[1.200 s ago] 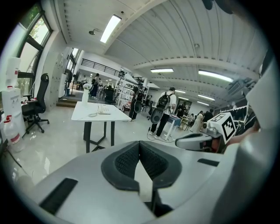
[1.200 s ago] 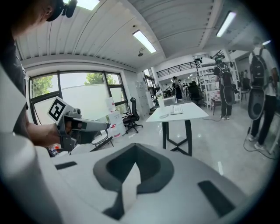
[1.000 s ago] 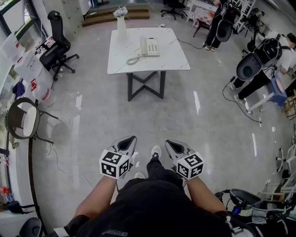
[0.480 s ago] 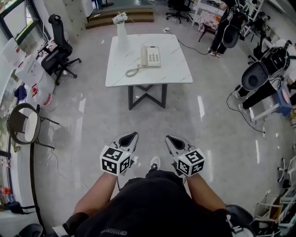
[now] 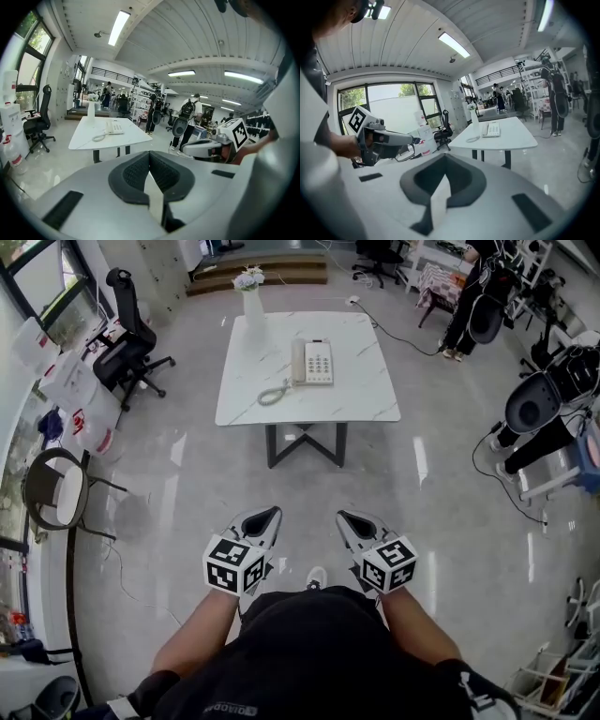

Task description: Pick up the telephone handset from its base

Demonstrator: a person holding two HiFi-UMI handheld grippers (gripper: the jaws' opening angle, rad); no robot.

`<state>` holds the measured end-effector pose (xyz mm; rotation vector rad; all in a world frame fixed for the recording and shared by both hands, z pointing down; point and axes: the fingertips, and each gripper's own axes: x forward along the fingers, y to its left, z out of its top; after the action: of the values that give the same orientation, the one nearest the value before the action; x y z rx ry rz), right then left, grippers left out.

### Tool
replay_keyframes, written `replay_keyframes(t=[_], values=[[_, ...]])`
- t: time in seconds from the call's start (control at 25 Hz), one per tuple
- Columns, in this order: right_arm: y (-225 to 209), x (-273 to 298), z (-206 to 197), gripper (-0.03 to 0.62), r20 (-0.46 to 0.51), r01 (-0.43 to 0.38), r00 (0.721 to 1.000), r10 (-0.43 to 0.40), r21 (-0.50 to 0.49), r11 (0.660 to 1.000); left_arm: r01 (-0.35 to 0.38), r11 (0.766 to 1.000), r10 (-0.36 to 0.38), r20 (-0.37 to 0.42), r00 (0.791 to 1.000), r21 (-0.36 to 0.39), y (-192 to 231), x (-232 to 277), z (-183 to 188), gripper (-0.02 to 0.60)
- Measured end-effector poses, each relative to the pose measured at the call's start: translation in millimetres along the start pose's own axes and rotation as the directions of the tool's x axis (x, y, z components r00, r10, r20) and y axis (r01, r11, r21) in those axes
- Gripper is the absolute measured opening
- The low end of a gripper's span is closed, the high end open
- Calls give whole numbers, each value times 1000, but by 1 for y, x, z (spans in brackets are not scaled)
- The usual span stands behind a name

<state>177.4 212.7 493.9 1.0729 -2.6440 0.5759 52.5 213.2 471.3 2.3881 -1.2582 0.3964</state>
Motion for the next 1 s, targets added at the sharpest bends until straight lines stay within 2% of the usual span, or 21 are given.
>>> replay_keyframes(t=[0.48, 1.0], values=[[-44, 15, 4, 2, -33, -20, 999, 21, 18, 1000, -6, 1000, 6, -19, 1000, -5, 1, 46, 14, 2], [-76, 50, 6, 2, -50, -4, 999, 6, 30, 1000, 10, 1000, -11, -36, 999, -19, 33, 88, 19, 2]])
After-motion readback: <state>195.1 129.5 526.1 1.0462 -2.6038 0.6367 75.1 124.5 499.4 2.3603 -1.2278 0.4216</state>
